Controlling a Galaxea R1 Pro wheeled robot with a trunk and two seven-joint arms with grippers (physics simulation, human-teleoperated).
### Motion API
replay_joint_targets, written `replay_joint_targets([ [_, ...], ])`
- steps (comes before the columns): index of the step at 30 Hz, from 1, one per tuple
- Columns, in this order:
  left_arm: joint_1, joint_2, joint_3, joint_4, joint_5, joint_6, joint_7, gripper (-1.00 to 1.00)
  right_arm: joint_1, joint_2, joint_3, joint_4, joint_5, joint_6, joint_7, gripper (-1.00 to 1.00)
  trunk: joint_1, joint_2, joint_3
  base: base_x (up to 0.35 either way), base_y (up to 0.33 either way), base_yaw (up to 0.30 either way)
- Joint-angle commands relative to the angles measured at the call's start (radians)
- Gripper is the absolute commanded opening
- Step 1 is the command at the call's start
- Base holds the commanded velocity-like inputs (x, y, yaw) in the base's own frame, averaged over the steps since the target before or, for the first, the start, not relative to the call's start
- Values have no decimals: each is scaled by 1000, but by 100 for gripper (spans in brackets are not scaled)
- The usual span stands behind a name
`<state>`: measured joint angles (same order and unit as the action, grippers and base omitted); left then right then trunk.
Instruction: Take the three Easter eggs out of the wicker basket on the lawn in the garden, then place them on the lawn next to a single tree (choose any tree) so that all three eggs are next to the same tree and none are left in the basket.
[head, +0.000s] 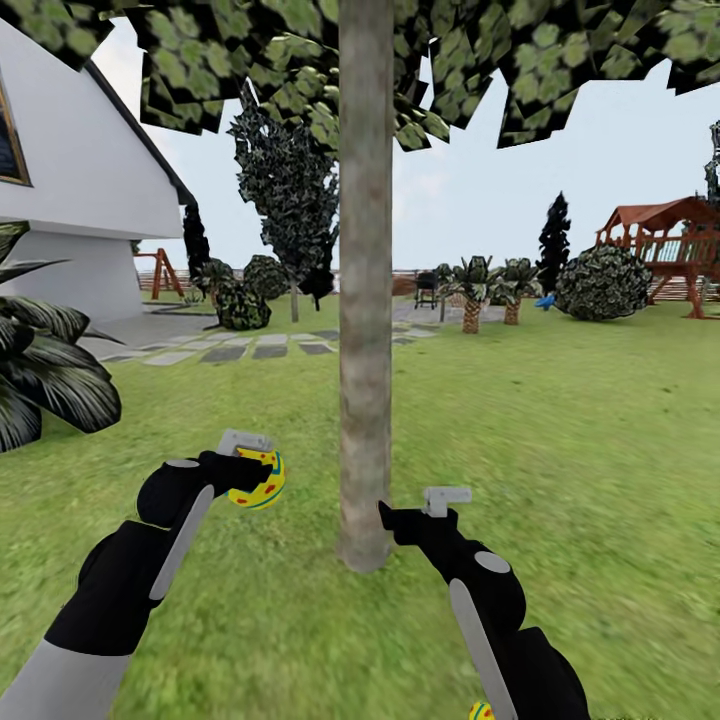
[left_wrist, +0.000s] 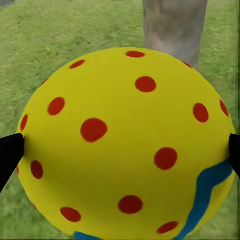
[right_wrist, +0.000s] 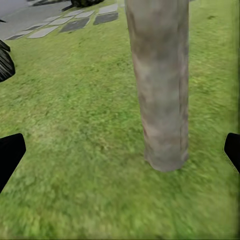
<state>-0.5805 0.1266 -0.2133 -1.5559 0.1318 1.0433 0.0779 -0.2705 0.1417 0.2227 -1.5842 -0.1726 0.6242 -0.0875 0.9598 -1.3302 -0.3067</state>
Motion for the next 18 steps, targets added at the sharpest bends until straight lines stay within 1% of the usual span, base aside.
replay_joint_targets([
  [1,-1,1,-1,-1,9,4,8,-100,-1,0,1,-1,-10,4,-9,100,-4,6,3,0,0,-182],
  [6,-1,1,-1,1,9,4,8,-100,-1,0,3,-1,-10,1,-8,100,-23,41,21,0,0,-154],
  [11,-1,1,-1,23,9,4,8,-100,-1,-1,8,-2,-10,-1,-8,100,-42,76,38,0,0,-24],
  [18,-1,1,-1,28,9,4,8,-100,-1,0,6,-2,-10,2,-8,100,-69,125,60,0,0,-1],
])
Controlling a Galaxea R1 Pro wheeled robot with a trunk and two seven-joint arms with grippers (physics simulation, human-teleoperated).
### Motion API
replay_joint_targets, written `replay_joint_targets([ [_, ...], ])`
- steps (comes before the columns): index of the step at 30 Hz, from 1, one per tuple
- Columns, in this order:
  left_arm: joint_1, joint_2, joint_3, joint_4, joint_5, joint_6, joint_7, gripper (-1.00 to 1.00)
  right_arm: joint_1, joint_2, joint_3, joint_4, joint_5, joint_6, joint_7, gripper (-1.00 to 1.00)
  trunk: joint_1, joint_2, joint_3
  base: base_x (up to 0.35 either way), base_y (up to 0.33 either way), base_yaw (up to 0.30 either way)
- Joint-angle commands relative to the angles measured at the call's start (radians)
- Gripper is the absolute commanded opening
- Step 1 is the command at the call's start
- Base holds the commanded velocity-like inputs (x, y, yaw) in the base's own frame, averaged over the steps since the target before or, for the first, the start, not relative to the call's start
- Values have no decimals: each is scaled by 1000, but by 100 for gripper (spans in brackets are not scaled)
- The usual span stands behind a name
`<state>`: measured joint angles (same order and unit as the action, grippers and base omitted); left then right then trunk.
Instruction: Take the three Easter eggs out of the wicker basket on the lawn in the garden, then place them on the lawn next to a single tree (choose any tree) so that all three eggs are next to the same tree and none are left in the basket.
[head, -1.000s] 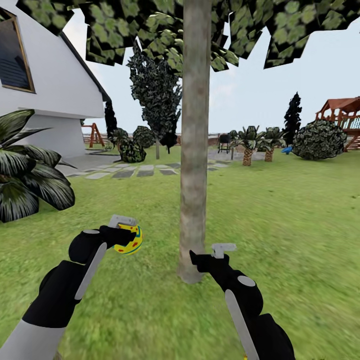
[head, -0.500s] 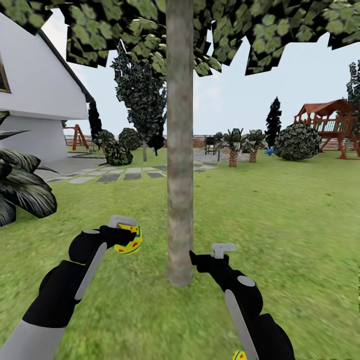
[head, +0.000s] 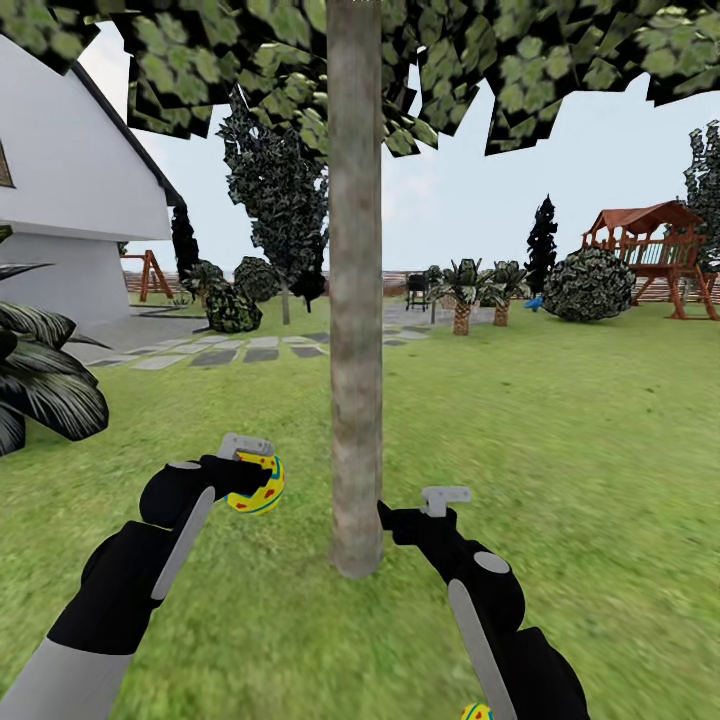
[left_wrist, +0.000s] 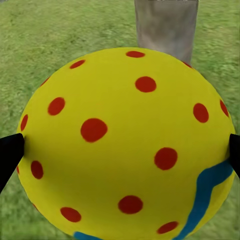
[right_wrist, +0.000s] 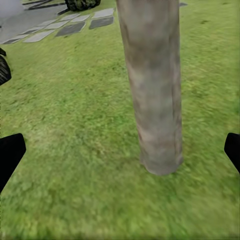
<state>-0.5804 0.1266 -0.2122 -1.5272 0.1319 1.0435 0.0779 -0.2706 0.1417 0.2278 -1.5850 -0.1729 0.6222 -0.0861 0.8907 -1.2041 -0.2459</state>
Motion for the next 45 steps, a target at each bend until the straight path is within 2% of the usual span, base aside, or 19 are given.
replay_joint_targets([
  [1,-1,1,-2,-1,9,4,8,-100,-1,0,1,-1,-10,5,-9,100,-4,6,2,0,0,0],
  [17,-1,1,-2,1,9,4,8,-100,-1,-1,2,-1,-10,1,-9,100,-65,118,52,0,0,0],
  [25,-1,1,-2,71,9,4,9,-100,-1,-1,2,-1,-10,1,-9,100,-96,174,77,0,0,0],
  [29,-2,0,-1,216,11,4,9,-100,-1,-1,1,-1,-10,1,-9,100,-111,202,90,0,0,0],
  [35,-20,-18,-2,439,13,4,13,-100,-1,0,1,-1,-10,1,-9,100,-134,244,108,0,0,0],
  [39,-80,-44,-2,624,16,4,12,-100,-1,-1,1,-1,-10,1,-9,100,-150,272,121,0,0,0],
  [41,-98,-50,-2,674,16,4,11,-100,-1,-1,1,-1,-10,1,-9,100,-157,286,127,0,0,0],
  [45,-111,-54,-1,709,15,4,11,-100,-1,2,2,-1,-10,1,-9,100,-173,314,140,0,0,0],
])
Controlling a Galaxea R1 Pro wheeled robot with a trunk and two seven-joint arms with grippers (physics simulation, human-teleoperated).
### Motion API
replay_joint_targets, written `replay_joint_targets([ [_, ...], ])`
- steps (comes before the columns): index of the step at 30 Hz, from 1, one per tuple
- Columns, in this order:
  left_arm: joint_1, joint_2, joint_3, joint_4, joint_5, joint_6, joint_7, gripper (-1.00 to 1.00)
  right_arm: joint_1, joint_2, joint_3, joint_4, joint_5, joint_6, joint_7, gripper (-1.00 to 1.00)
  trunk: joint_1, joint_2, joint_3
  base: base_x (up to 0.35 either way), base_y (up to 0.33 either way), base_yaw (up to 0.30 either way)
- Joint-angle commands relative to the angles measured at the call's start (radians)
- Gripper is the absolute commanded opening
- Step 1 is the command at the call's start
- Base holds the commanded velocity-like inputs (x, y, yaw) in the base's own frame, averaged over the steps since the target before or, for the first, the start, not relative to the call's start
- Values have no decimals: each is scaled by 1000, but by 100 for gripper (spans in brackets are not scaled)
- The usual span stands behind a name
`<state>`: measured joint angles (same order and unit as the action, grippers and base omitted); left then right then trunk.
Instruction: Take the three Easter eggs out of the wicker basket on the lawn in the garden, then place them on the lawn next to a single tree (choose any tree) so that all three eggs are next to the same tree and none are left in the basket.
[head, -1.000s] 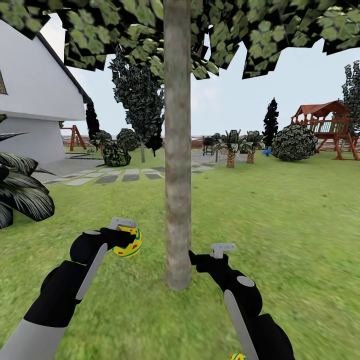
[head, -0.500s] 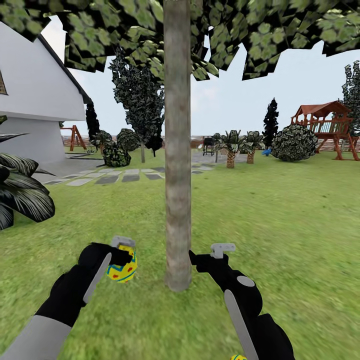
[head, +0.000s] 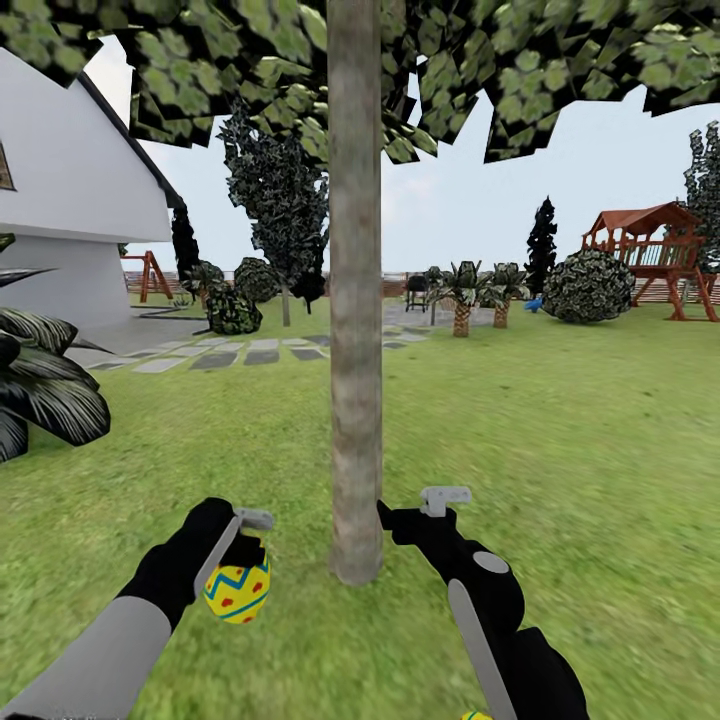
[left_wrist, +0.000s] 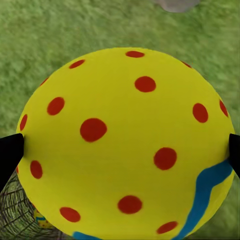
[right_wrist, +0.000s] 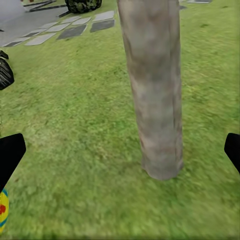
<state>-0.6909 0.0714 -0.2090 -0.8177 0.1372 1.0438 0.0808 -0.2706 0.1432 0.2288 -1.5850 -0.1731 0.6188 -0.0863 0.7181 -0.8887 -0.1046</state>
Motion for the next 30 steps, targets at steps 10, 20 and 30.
replay_joint_targets([
  [10,-3,1,-5,5,9,3,8,-100,-1,0,1,-1,-10,4,-13,100,-38,69,33,0,0,-187],
  [20,-3,-5,-6,13,7,3,8,-100,-1,0,1,-1,-9,4,-13,100,-77,139,66,0,0,-234],
  [30,-4,-18,-7,33,7,3,7,-100,-1,0,2,-1,-10,4,-12,100,-107,195,91,0,0,-17],
])
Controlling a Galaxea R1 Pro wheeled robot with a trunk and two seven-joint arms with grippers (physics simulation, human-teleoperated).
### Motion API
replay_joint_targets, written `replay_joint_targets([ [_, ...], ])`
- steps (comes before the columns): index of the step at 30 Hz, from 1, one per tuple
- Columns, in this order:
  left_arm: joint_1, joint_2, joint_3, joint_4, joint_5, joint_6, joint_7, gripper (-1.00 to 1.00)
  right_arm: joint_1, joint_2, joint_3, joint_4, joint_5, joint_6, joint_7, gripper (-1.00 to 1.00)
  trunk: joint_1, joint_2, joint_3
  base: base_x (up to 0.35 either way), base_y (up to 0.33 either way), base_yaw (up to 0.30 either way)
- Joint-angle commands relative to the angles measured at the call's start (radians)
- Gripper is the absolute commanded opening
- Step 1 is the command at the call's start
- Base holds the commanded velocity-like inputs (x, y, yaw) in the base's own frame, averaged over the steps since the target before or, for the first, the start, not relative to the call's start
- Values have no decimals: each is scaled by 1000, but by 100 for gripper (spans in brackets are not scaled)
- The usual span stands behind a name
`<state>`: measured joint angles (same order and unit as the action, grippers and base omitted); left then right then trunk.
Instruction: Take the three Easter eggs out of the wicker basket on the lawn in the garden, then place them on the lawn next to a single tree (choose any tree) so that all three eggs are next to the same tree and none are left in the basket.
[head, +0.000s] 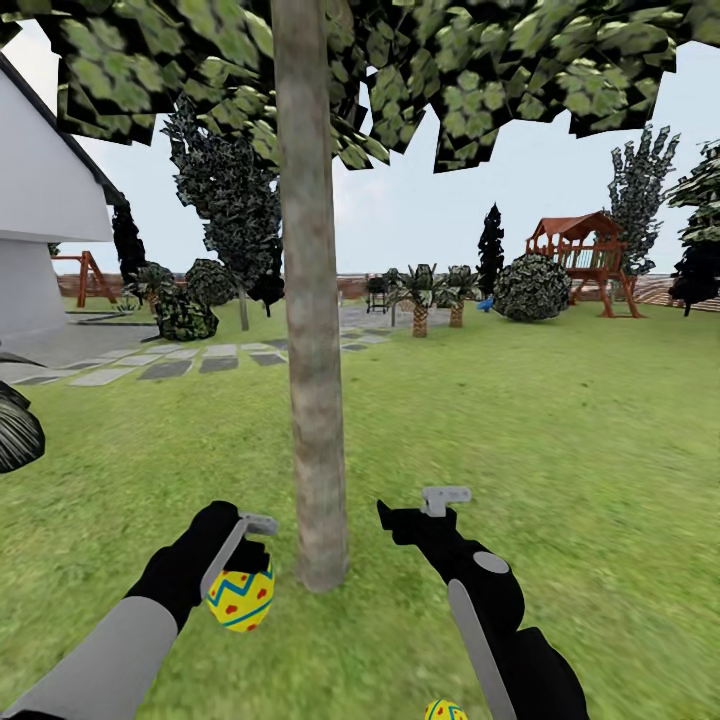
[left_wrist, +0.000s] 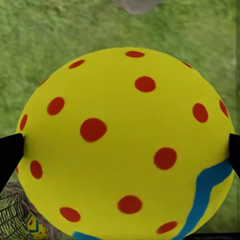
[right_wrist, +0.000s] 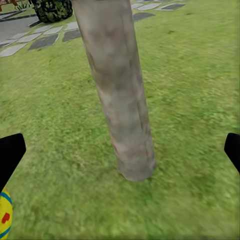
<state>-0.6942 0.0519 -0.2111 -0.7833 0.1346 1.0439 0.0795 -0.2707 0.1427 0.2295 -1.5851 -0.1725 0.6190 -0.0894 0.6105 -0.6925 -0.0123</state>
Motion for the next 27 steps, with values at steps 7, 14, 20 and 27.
replay_joint_targets([
  [7,-1,-1,-5,-3,13,3,9,-100,-1,0,0,-1,-10,4,-8,100,0,-1,1,0,-3,-163],
  [14,-1,-1,-5,-2,10,3,10,-100,-1,0,1,-1,-11,4,-6,100,0,-1,3,0,-155,-104],
  [20,-1,-1,-5,-2,10,3,9,-100,-1,0,1,-1,-11,5,21,100,0,-1,3,0,-203,-3],
  [27,-1,-3,-5,-2,10,3,9,-100,-2,0,-6,-1,-10,11,38,100,0,-1,-6,0,-205,33],
])
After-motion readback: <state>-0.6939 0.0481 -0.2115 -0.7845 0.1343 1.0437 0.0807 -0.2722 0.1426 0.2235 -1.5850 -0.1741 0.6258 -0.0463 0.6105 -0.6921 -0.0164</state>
